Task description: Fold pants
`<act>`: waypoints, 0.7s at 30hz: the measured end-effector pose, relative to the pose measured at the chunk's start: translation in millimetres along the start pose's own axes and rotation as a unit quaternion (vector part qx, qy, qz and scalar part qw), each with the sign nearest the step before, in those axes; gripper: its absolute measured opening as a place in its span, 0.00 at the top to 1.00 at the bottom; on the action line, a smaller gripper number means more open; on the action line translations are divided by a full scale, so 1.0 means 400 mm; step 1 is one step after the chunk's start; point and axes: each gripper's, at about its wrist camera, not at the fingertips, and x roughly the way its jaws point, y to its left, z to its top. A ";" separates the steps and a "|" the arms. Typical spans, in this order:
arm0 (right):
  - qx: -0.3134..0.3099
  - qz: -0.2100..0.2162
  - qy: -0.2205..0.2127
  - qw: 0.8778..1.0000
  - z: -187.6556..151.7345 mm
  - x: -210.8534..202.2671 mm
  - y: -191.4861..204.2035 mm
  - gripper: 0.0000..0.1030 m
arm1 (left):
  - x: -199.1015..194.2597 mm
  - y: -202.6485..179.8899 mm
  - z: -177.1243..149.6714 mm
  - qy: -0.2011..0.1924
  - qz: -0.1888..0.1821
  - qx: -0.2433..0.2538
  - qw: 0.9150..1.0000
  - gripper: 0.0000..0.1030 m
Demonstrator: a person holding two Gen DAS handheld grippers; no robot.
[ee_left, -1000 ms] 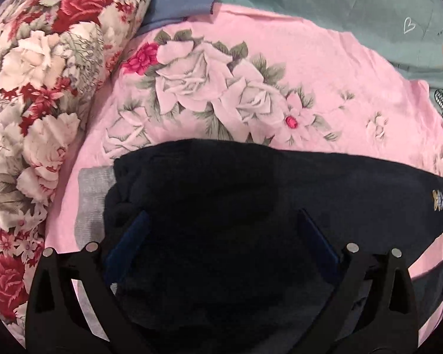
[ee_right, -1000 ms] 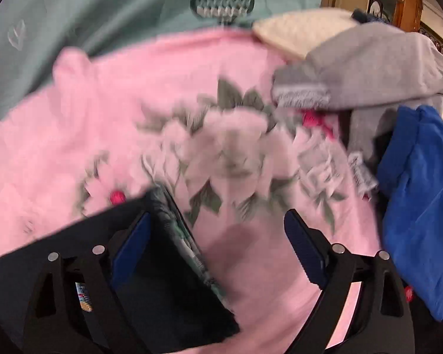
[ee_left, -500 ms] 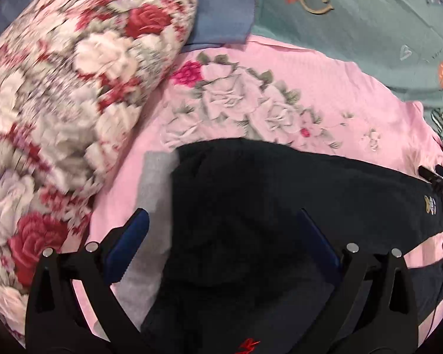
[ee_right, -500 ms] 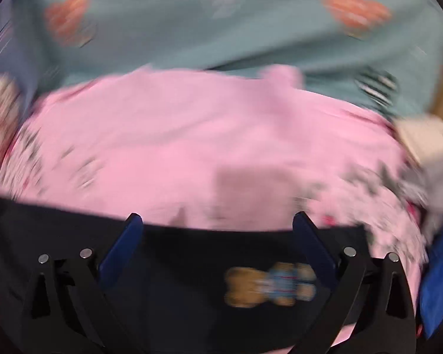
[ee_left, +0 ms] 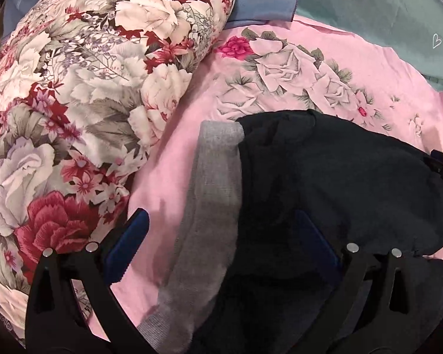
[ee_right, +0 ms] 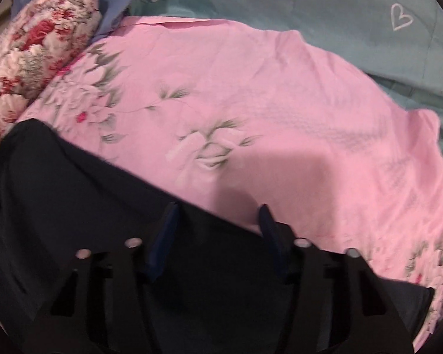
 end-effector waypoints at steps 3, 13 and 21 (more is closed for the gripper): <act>-0.042 0.014 0.001 0.999 -0.018 -0.016 0.006 0.51 | 0.009 -0.004 0.000 0.004 -0.008 -0.004 1.000 0.02; -0.058 0.021 0.015 0.998 -0.035 -0.074 0.049 0.96 | 0.015 0.020 -0.002 0.008 -0.005 -0.025 1.000 0.02; -0.003 0.124 -0.084 0.989 -0.213 -0.357 0.047 0.96 | -0.076 0.039 0.005 -0.025 -0.023 -0.029 0.999 0.02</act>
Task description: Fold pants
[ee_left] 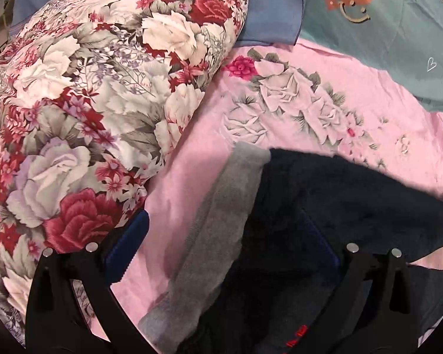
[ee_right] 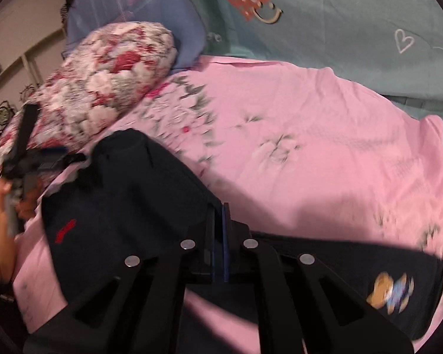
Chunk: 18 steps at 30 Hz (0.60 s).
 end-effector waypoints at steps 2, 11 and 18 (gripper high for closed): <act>0.004 0.012 0.011 1.000 -0.087 -0.020 0.037 0.96 | -0.009 -0.002 0.000 0.010 -0.016 -0.005 1.000 0.02; 0.107 0.045 0.031 0.993 -0.228 0.050 0.024 0.96 | -0.023 -0.071 0.012 0.064 -0.009 0.000 0.998 0.02; 0.131 0.067 0.018 0.989 -0.233 0.037 0.017 0.95 | 0.076 -0.191 0.097 0.117 0.027 0.007 0.993 0.03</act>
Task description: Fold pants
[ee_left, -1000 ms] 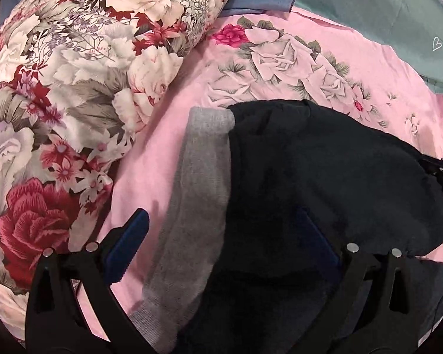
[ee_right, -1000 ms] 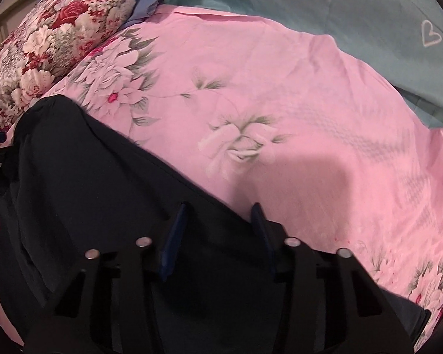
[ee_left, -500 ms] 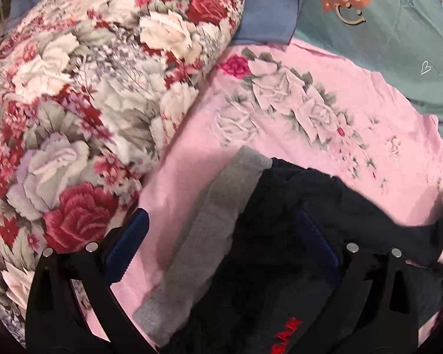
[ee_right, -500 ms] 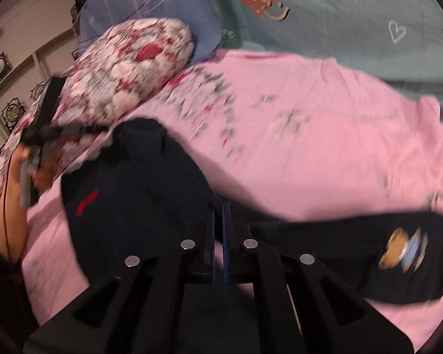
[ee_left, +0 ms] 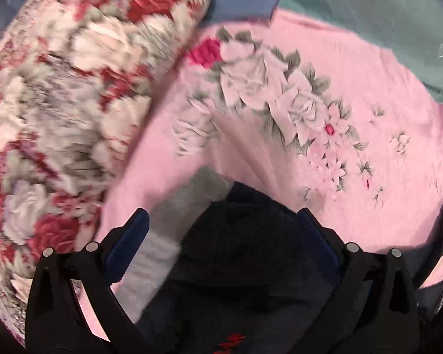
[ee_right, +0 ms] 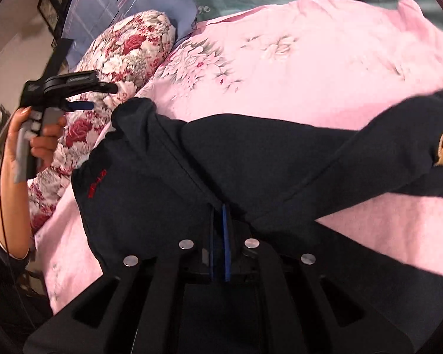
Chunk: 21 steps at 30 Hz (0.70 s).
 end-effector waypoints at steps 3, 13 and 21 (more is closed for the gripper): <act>-0.006 -0.005 0.001 1.000 -0.001 0.002 0.007 0.94 | 0.075 -0.040 0.023 0.047 0.019 -0.002 0.999 0.06; -0.005 -0.005 -0.005 1.000 0.004 -0.005 0.005 0.93 | 0.049 -0.032 0.006 0.014 0.031 -0.015 0.999 0.84; -0.013 -0.005 -0.056 0.998 0.011 -0.119 0.025 0.94 | -0.219 0.183 -0.214 -0.099 -0.128 -0.081 0.983 0.94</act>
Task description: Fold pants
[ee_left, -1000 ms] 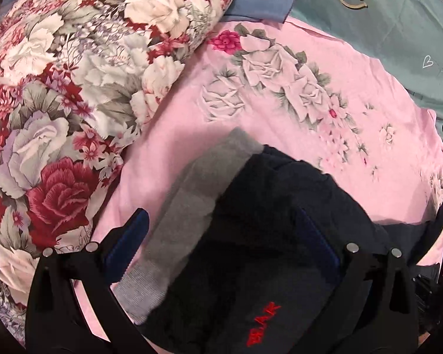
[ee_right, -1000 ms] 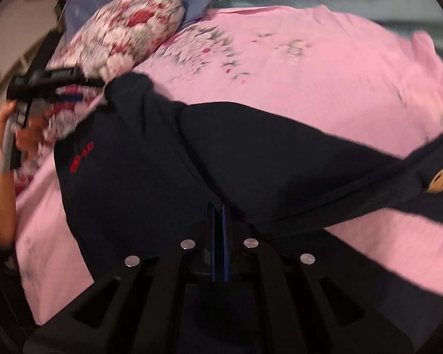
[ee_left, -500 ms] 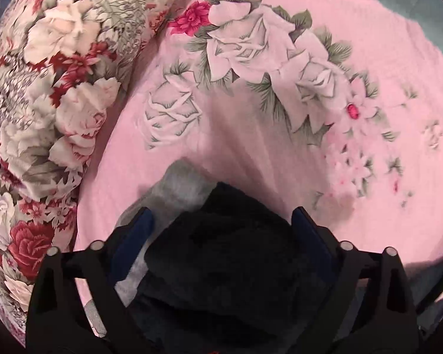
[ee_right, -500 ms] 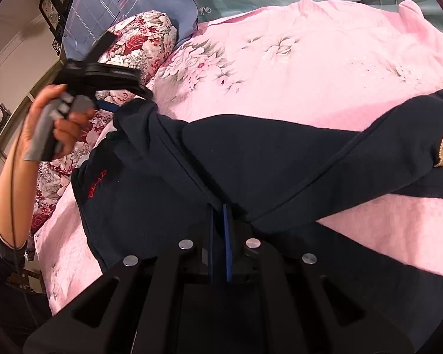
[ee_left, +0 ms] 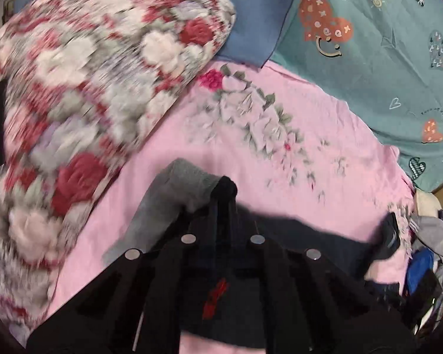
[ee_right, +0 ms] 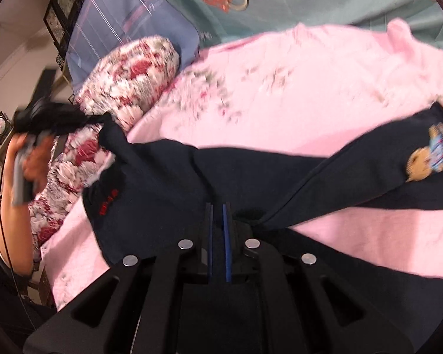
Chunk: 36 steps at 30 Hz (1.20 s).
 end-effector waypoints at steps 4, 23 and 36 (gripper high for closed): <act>-0.021 -0.024 0.029 0.999 -0.016 0.000 0.025 0.94 | 0.021 0.084 -0.119 0.047 0.022 -0.019 0.998 0.94; 0.065 -0.069 0.005 0.995 -0.028 0.015 -0.026 0.51 | 0.090 0.083 -0.071 0.092 -0.041 -0.068 0.993 0.37; 0.126 -0.066 0.010 0.990 -0.021 0.021 -0.064 0.51 | 0.170 0.138 -0.099 0.137 -0.043 -0.128 0.981 0.38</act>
